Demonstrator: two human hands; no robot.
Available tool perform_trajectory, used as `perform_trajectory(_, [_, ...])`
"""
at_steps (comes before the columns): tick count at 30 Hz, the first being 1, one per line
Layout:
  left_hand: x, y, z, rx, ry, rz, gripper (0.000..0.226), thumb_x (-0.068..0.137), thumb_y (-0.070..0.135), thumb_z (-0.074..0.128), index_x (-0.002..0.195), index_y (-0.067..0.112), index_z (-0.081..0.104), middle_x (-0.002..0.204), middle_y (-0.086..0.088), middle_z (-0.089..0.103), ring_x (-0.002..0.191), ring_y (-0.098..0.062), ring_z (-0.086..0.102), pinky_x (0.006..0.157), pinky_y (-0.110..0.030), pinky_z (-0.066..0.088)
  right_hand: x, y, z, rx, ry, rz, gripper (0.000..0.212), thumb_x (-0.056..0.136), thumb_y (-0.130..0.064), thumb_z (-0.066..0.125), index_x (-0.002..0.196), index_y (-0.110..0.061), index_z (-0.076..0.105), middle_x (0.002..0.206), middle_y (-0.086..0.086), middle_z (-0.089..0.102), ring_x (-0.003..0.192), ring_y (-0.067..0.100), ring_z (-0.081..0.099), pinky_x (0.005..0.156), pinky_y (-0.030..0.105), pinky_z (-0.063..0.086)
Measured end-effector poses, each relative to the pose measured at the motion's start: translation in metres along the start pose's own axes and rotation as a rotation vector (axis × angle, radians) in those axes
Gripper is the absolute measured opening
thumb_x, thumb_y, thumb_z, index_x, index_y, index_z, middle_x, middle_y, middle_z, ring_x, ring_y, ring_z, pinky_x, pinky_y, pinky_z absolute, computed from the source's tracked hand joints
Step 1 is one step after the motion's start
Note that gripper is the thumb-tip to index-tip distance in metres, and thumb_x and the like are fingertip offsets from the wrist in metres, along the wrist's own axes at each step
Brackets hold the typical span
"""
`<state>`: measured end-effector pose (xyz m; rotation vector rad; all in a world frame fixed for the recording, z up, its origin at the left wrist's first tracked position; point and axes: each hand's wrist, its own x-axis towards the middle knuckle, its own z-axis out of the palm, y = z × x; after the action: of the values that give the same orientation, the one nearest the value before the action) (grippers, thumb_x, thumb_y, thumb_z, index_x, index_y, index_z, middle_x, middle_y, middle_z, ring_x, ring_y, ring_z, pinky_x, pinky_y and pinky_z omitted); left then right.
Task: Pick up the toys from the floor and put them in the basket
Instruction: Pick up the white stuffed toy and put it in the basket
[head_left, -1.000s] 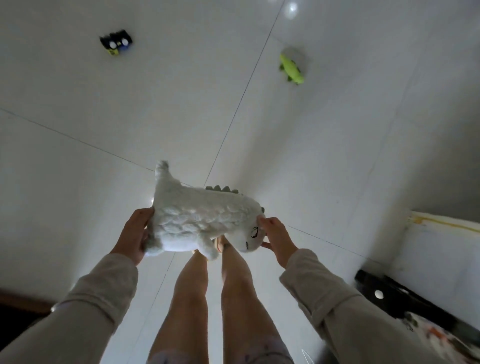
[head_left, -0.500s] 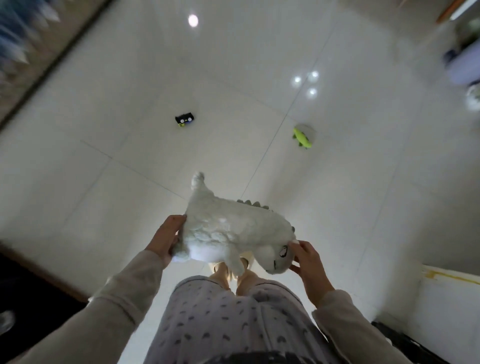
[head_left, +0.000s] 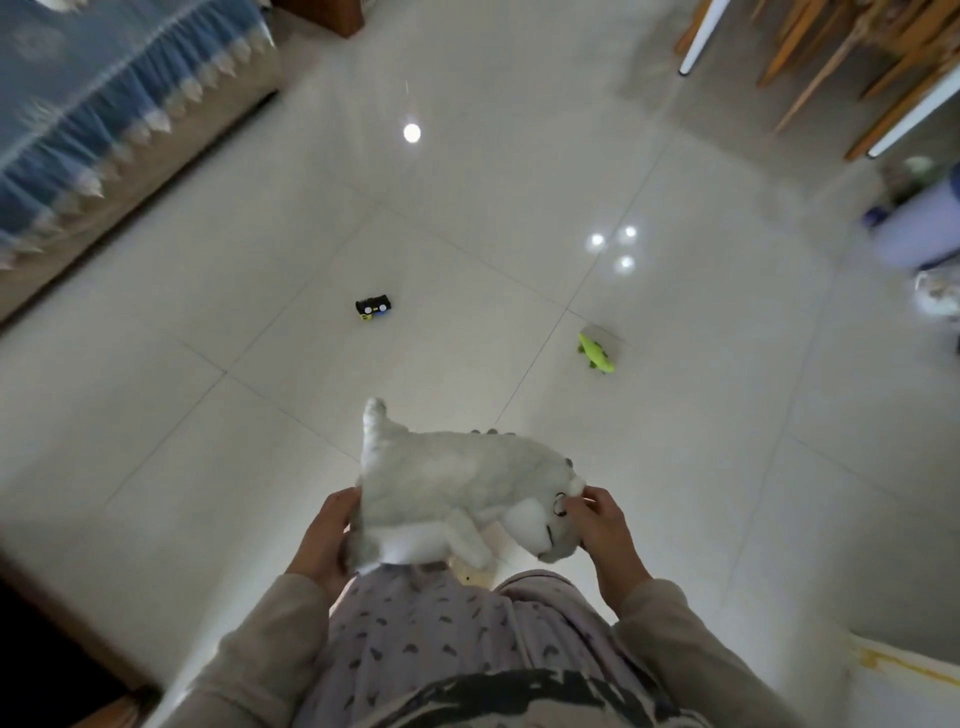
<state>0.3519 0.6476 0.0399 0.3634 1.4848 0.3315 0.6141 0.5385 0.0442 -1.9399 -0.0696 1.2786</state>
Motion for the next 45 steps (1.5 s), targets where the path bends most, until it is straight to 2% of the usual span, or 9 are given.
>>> perform_trajectory(4, [0.011,0.018,-0.005,-0.085,0.041,0.020,0.025,0.082,0.035,0.054,0.065,0.018,0.057,0.063,-0.004,0.051,0.056,-0.025,0.048,0.060,-0.034,0.039,0.019,-0.031,0.012,-0.007,-0.079,-0.017,0.014,0.089,-0.018,0.058,0.101,-0.012,0.060,0.108,0.010,0.064,0.099,0.025,0.059,0.094,0.043,0.048])
perform_trajectory(8, [0.027,0.040,-0.001,-0.088,0.041,0.018,0.022,0.078,0.037,0.056,0.065,0.020,0.055,0.069,-0.006,0.042,0.058,-0.024,0.038,0.057,-0.034,0.033,0.042,-0.059,0.024,-0.026,-0.097,-0.058,0.008,0.087,-0.016,0.059,0.094,-0.018,0.059,0.096,0.001,0.062,0.088,0.016,0.057,0.076,0.028,0.048])
perform_trajectory(12, [0.052,0.076,0.019,-0.075,0.070,0.017,0.032,0.081,0.036,0.055,0.053,0.019,0.050,0.044,0.001,0.042,0.032,-0.017,0.038,0.051,-0.030,0.030,0.073,-0.088,0.038,-0.012,-0.072,-0.043,0.016,0.085,-0.014,0.061,0.101,-0.014,0.058,0.097,0.000,0.060,0.085,0.013,0.055,0.067,0.024,0.044])
perform_trajectory(18, [0.099,0.172,0.058,-0.010,0.011,0.048,0.037,0.084,0.036,0.053,0.053,0.019,0.063,0.049,-0.001,0.061,0.045,-0.022,0.056,0.056,-0.031,0.043,0.125,-0.160,0.047,-0.059,-0.072,-0.009,0.027,0.089,-0.013,0.055,0.115,-0.004,0.058,0.116,0.016,0.062,0.110,0.033,0.058,0.100,0.048,0.048])
perform_trajectory(24, [0.142,0.283,0.103,0.153,-0.091,0.082,0.017,0.089,0.037,0.050,0.084,0.023,0.059,0.084,-0.005,0.053,0.066,-0.022,0.046,0.060,-0.029,0.036,0.171,-0.238,0.056,0.005,-0.052,-0.028,0.023,0.090,-0.010,0.055,0.111,-0.002,0.060,0.111,0.020,0.065,0.099,0.030,0.063,0.085,0.040,0.054])
perform_trajectory(30, [0.179,0.365,0.159,0.184,-0.212,0.080,0.020,0.090,0.036,0.051,0.104,0.023,0.057,0.102,-0.003,0.058,0.094,-0.028,0.052,0.085,-0.055,0.048,0.216,-0.307,0.054,0.129,0.023,-0.022,0.019,0.088,-0.012,0.058,0.105,-0.007,0.063,0.110,0.016,0.065,0.098,0.028,0.060,0.077,0.037,0.052])
perform_trajectory(35, [0.211,0.411,0.210,0.170,-0.233,0.107,0.016,0.090,0.034,0.052,0.101,0.023,0.056,0.107,-0.006,0.054,0.094,-0.027,0.049,0.069,-0.037,0.048,0.263,-0.358,0.048,0.172,0.047,-0.016,0.022,0.084,-0.012,0.059,0.105,-0.011,0.064,0.114,0.015,0.064,0.103,0.030,0.059,0.081,0.041,0.050])
perform_trajectory(41, [0.253,0.457,0.260,0.094,-0.150,0.031,0.036,0.089,0.036,0.052,0.118,0.015,0.055,0.122,-0.009,0.058,0.102,-0.031,0.057,0.088,-0.058,0.051,0.336,-0.436,0.042,0.111,-0.034,0.005,0.028,0.087,-0.014,0.059,0.114,-0.007,0.061,0.113,0.016,0.064,0.099,0.028,0.059,0.072,0.033,0.050])
perform_trajectory(45, [0.272,0.491,0.294,-0.031,-0.106,0.006,0.040,0.090,0.036,0.051,0.122,0.013,0.055,0.125,-0.012,0.058,0.102,-0.032,0.057,0.069,-0.044,0.058,0.383,-0.502,0.040,0.067,-0.120,0.003,0.022,0.088,-0.011,0.056,0.108,-0.007,0.062,0.104,0.013,0.064,0.088,0.025,0.061,0.065,0.030,0.050])
